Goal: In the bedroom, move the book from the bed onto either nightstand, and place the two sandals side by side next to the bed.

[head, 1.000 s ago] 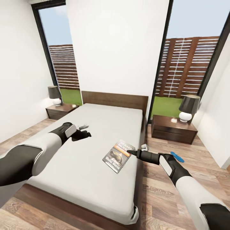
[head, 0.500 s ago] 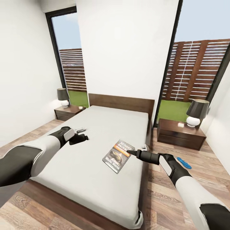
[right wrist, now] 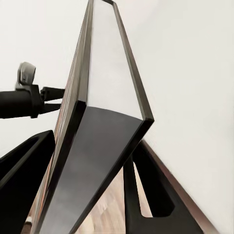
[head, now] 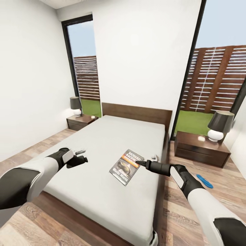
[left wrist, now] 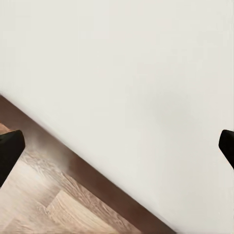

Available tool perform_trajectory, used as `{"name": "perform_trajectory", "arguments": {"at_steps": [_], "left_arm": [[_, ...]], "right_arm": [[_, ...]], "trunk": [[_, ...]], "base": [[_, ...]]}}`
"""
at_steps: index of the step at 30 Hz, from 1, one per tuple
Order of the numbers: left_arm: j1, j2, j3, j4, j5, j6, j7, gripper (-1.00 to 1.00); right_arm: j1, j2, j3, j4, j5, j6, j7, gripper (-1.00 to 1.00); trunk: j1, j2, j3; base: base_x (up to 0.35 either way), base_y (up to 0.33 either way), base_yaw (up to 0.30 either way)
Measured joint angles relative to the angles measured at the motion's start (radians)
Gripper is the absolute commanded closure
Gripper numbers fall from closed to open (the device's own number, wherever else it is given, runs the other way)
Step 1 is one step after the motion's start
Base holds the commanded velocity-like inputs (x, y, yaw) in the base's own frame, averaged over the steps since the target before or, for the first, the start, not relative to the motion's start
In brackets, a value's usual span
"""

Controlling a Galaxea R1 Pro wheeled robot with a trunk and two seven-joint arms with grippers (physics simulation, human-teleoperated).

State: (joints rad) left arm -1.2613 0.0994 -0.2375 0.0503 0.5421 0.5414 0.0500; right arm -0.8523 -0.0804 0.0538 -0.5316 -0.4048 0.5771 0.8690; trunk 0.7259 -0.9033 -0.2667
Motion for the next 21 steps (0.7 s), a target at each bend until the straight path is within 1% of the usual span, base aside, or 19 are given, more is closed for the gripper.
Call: {"name": "perform_trajectory", "arguments": {"at_steps": [4, 9, 10, 11, 15, 16, 21], "left_arm": [[0.034, 0.009, 0.001, 0.0, 0.003, -0.006, -0.001, -1.0], [0.079, 0.016, 0.002, -0.001, 0.006, -0.045, -0.001, -1.0], [0.079, 0.016, 0.003, -0.001, 0.006, -0.046, -0.001, -1.0], [0.097, 0.02, 0.002, -0.001, 0.006, -0.064, -0.001, -1.0], [0.135, 0.025, 0.003, -0.001, 0.007, -0.088, -0.001, -1.0], [0.16, 0.027, 0.005, -0.002, 0.008, -0.096, -0.001, -1.0], [0.201, 0.029, 0.015, -0.005, 0.013, -0.104, -0.001, -1.0]], "right_arm": [[0.0, 0.0, 0.0, 0.0, 0.001, 0.0, -0.001, 1.0], [0.002, -0.004, 0.001, 0.0, 0.013, -0.001, -0.001, 1.0], [0.002, -0.004, 0.0, 0.0, 0.013, 0.0, -0.001, 1.0], [0.002, -0.008, 0.001, 0.0, 0.025, -0.002, -0.002, 1.0], [0.004, -0.018, 0.001, 0.0, 0.043, -0.01, -0.002, 1.0], [0.005, -0.024, 0.0, 0.0, 0.052, -0.021, -0.002, 1.0], [0.006, -0.028, 0.001, 0.0, 0.057, -0.03, -0.002, 1.0]], "trunk": [[-0.015, 0.028, 0.018], [-0.035, 0.063, 0.041], [-0.038, 0.07, 0.046], [-0.042, 0.077, 0.05], [-0.058, 0.105, 0.069], [-0.061, 0.112, 0.073], [-0.081, 0.147, 0.096]], "base": [[0.0, 0.0, 0.147], [0.0, 0.0, 0.161], [0.0, 0.0, 0.167], [0.0, 0.0, 0.168], [0.0, 0.0, 0.169], [0.0, 0.0, 0.171], [0.0, 0.0, 0.171]]}}
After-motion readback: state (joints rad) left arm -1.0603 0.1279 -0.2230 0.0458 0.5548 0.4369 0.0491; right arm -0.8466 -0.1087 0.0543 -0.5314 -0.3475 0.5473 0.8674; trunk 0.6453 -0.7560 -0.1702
